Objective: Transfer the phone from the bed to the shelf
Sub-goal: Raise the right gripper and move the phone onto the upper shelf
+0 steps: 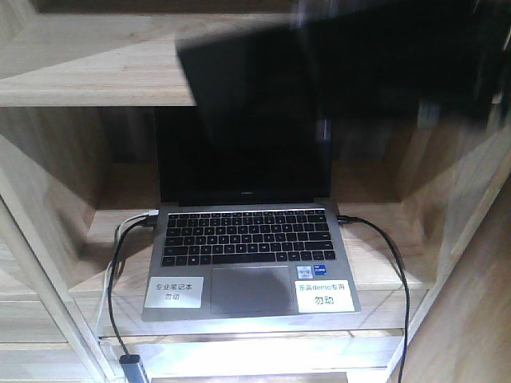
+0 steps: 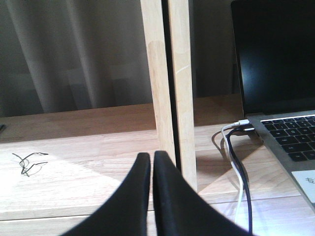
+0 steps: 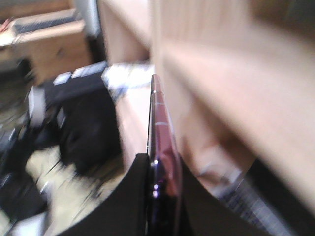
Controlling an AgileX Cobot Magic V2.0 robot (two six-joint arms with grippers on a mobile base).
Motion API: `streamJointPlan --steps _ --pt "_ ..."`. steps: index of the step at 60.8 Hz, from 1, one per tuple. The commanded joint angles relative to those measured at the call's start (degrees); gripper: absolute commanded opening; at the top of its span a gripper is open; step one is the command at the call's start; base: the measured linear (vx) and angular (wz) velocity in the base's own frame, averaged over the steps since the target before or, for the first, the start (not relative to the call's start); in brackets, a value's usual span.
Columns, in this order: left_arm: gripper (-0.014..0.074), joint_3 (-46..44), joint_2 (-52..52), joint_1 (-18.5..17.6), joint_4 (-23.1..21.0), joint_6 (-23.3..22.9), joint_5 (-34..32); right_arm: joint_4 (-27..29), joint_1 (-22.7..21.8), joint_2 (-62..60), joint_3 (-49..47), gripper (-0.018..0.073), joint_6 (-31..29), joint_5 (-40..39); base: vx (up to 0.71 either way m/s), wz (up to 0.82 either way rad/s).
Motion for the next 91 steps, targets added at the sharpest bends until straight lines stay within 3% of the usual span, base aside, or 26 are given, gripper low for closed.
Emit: streamJointPlan --steps 1,24,46,63,91 --pt "0.0001 -1.27 -0.72 0.07 -0.52 -0.33 -4.12 4.83 -0.13 1.74 -6.54 -0.0002 1.13 -4.44 0.00 0.00" --pt "0.0001 -1.27 -0.72 0.07 -0.52 -0.33 -4.12 10.60 0.13 16.47 -26.19 -0.0002 2.94 -3.79 0.00 0.00" --pt "0.0001 -1.27 -0.72 0.07 -0.52 -0.33 -4.12 7.43 12.24 32.18 -39.02 -0.0002 3.43 -13.71 0.00 0.00" --pt "0.0001 -1.27 -0.72 0.07 -0.52 -0.33 -4.12 7.37 17.86 41.60 -41.64 -0.0002 3.35 -21.57 0.00 0.00" --pt "0.0001 -1.27 -0.72 0.07 -0.52 -0.33 -4.12 7.37 18.52 47.74 -41.64 0.0010 2.99 -26.01 0.00 0.00"
